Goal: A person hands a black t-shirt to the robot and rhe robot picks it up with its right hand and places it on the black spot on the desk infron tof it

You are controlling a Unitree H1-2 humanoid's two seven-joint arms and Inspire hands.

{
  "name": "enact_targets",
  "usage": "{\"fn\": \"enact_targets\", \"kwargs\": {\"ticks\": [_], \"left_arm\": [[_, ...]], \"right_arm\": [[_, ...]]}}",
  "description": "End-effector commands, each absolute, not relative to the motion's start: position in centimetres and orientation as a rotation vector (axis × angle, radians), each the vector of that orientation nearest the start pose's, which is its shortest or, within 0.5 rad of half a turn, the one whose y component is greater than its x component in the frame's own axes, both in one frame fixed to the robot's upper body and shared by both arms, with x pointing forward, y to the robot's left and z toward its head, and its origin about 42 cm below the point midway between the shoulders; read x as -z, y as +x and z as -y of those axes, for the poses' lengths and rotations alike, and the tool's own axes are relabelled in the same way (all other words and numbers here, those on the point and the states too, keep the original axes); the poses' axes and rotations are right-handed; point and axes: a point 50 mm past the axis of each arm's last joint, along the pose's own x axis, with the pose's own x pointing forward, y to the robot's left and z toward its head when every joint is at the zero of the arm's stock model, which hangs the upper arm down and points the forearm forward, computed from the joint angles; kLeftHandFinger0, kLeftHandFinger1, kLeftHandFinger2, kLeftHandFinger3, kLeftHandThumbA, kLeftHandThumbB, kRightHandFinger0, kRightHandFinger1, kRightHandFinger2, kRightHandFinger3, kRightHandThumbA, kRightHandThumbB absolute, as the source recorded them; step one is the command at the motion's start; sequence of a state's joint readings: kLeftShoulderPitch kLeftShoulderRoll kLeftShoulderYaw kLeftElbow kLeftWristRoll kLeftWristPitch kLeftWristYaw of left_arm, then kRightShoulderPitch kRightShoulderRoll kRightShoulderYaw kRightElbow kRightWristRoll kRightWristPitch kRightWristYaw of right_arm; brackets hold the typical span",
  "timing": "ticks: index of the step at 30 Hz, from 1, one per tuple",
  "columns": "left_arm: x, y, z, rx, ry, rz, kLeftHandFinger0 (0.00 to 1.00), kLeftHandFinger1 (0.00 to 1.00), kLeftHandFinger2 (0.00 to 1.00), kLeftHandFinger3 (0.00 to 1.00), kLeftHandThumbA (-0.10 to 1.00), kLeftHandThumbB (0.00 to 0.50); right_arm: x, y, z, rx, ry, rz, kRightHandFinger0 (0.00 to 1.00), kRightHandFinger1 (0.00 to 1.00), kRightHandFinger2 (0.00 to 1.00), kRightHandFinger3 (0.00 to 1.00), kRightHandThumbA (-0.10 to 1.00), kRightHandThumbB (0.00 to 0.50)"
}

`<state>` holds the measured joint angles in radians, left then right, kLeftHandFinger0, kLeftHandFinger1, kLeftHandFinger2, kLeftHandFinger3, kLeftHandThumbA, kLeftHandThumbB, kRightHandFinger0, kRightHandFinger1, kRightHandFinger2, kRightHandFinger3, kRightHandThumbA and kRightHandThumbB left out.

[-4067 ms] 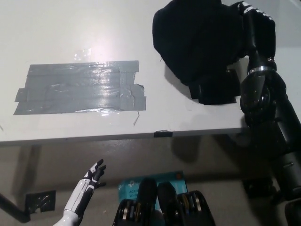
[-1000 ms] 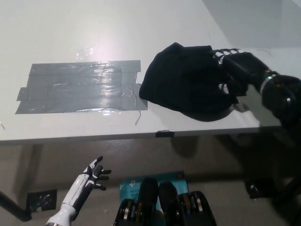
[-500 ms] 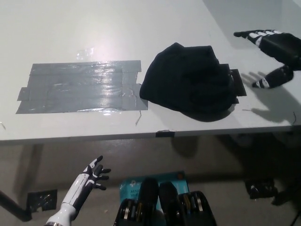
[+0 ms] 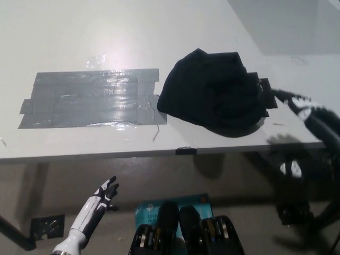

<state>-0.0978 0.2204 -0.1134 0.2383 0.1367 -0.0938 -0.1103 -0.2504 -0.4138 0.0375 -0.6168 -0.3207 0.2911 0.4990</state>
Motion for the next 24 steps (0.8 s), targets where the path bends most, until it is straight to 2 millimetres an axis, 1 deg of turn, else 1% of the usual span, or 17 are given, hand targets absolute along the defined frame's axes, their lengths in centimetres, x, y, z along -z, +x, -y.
{"fn": "enact_targets", "kwargs": {"ticks": [1, 2, 3, 4, 6, 7, 8, 9, 10, 11, 12, 13, 15, 18, 21, 22, 24], "left_arm": [[-6.9, 30.8, -25.3, 0.252, 0.386, -0.017, 0.82, 1.00, 1.00, 1.00, 1.00, 0.500], [-6.7, 30.8, -25.2, 0.247, 0.389, -0.014, 0.83, 1.00, 1.00, 1.00, 1.00, 0.499], [-6.4, 30.4, -25.0, 0.246, 0.387, -0.022, 0.84, 1.00, 1.00, 1.00, 1.00, 0.500], [-6.1, 30.1, -24.8, 0.245, 0.385, -0.030, 0.87, 1.00, 1.00, 1.00, 1.00, 0.500], [-5.9, 29.8, -24.7, 0.245, 0.393, -0.032, 0.98, 1.00, 1.00, 1.00, 1.00, 0.500], [-5.7, 29.4, -24.6, 0.249, 0.390, -0.028, 1.00, 1.00, 1.00, 1.00, 1.00, 0.497], [-5.7, 29.4, -24.6, 0.250, 0.392, -0.025, 1.00, 1.00, 1.00, 1.00, 1.00, 0.500], [-5.8, 29.6, -24.6, 0.244, 0.405, -0.017, 1.00, 1.00, 1.00, 1.00, 1.00, 0.500], [-5.9, 29.7, -24.6, 0.241, 0.409, -0.014, 1.00, 1.00, 1.00, 1.00, 1.00, 0.500], [-6.0, 29.6, -24.4, 0.230, 0.407, -0.010, 1.00, 1.00, 1.00, 1.00, 1.00, 0.500], [-5.9, 29.6, -24.3, 0.227, 0.404, -0.010, 1.00, 1.00, 1.00, 1.00, 1.00, 0.500], [-5.8, 29.4, -24.2, 0.215, 0.392, -0.013, 1.00, 1.00, 1.00, 1.00, 1.00, 0.500], [-5.6, 29.1, -24.3, 0.213, 0.390, 0.004, 1.00, 1.00, 1.00, 1.00, 1.00, 0.500], [-5.9, 29.6, -24.4, 0.216, 0.395, 0.021, 1.00, 1.00, 1.00, 1.00, 1.00, 0.500], [-6.1, 30.0, -24.3, 0.218, 0.400, 0.025, 1.00, 1.00, 1.00, 1.00, 1.00, 0.500], [-6.2, 30.1, -24.2, 0.219, 0.403, 0.027, 1.00, 1.00, 1.00, 1.00, 1.00, 0.500], [-6.4, 30.6, -24.1, 0.218, 0.403, 0.033, 1.00, 1.00, 1.00, 1.00, 1.00, 0.500]], "right_arm": [[-29.6, 24.5, 24.4, -0.157, -0.378, 0.537, 1.00, 1.00, 1.00, 1.00, 1.00, 0.164], [-27.7, 25.1, 24.0, -0.150, -0.307, 0.498, 1.00, 1.00, 1.00, 1.00, 1.00, 0.123], [-26.7, 25.1, 23.9, -0.146, -0.285, 0.470, 1.00, 1.00, 1.00, 1.00, 1.00, 0.112], [-25.6, 25.3, 23.8, -0.133, -0.264, 0.439, 1.00, 1.00, 1.00, 1.00, 1.00, 0.085], [-23.0, 26.0, 23.5, -0.111, -0.226, 0.364, 1.00, 1.00, 1.00, 1.00, 1.00, 0.042], [-20.9, 26.3, 23.2, -0.105, -0.204, 0.293, 1.00, 1.00, 1.00, 1.00, 1.00, 0.027], [-20.5, 26.4, 23.1, -0.103, -0.202, 0.280, 1.00, 1.00, 1.00, 1.00, 1.00, 0.026], [-19.2, 26.9, 22.6, -0.114, -0.177, 0.231, 1.00, 1.00, 1.00, 1.00, 1.00, 0.007], [-18.7, 27.1, 22.4, -0.117, -0.167, 0.211, 1.00, 1.00, 1.00, 1.00, 1.00, 0.006], [-17.0, 27.5, 21.8, -0.130, -0.161, 0.156, 1.00, 1.00, 1.00, 1.00, 1.00, 0.035], [-16.5, 27.6, 21.7, -0.134, -0.168, 0.140, 1.00, 1.00, 1.00, 1.00, 1.00, 0.038], [-15.3, 27.8, 21.3, -0.143, -0.189, 0.111, 1.00, 1.00, 1.00, 1.00, 1.00, 0.037], [-13.5, 27.7, 20.7, -0.166, -0.208, 0.066, 1.00, 1.00, 1.00, 1.00, 1.00, 0.041], [-12.4, 28.1, 20.3, -0.201, -0.222, 0.043, 1.00, 1.00, 1.00, 1.00, 1.00, 0.034], [-11.7, 28.2, 20.4, -0.226, -0.232, 0.026, 1.00, 1.00, 1.00, 1.00, 1.00, 0.031], [-11.0, 28.3, 20.4, -0.241, -0.239, 0.012, 1.00, 1.00, 1.00, 1.00, 1.00, 0.047], [-10.8, 28.7, 20.4, -0.249, -0.253, 0.009, 1.00, 1.00, 1.00, 1.00, 1.00, 0.050]]}}
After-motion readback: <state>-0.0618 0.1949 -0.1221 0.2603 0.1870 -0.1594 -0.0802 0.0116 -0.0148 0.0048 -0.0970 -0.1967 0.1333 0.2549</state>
